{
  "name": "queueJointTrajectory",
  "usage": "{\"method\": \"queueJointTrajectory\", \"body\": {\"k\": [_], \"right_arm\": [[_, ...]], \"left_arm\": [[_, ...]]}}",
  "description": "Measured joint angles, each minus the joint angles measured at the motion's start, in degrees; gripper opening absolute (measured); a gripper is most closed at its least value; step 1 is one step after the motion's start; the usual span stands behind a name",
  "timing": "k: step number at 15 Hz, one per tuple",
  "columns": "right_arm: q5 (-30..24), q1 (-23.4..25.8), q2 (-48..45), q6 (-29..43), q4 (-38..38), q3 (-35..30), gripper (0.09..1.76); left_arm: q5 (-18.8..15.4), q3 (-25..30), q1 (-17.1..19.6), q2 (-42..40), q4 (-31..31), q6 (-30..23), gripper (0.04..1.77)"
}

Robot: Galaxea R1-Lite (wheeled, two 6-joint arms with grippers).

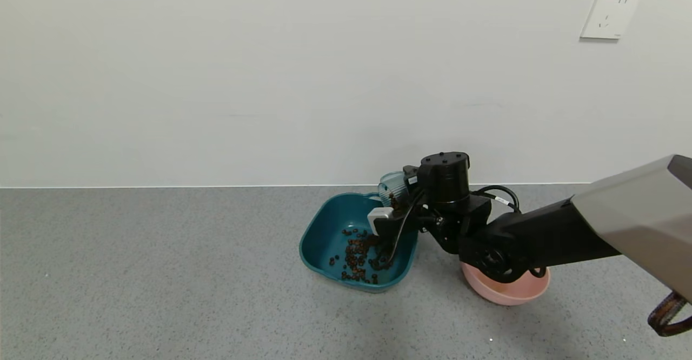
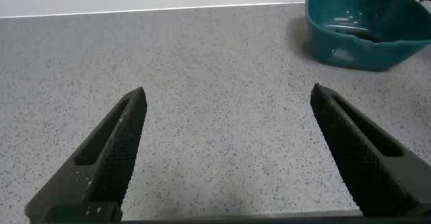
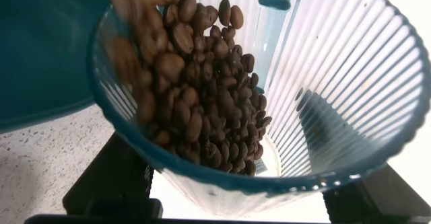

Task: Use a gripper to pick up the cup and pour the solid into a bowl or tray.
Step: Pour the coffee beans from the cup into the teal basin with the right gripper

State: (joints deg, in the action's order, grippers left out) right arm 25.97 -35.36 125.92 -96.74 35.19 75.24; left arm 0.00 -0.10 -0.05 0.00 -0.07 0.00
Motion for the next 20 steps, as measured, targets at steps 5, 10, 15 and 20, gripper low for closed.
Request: {"method": "queueJointTrajectory", "body": {"k": [5, 10, 15, 20], "right_arm": [[-0.01, -0.3, 0.0, -1.13, 0.77, -0.55, 1.37], [0.82, -0.49, -0.3, -2.86, 1.9, -2.19, 1.37], [0.85, -0.66, -0.45, -4.46, 3.64, -2.72, 1.36], [0.85, -0.73, -0.48, -10.31, 3.74, -2.73, 1.36]], "left_arm": [[0.0, 0.0, 0.0, 0.0, -0.02, 0.0, 1.75], [0.0, 0.0, 0.0, 0.0, -0.02, 0.0, 1.75], [0.0, 0.0, 0.0, 0.0, 0.0, 0.0, 1.75], [0.0, 0.0, 0.0, 0.0, -0.02, 0.0, 1.75]]}}
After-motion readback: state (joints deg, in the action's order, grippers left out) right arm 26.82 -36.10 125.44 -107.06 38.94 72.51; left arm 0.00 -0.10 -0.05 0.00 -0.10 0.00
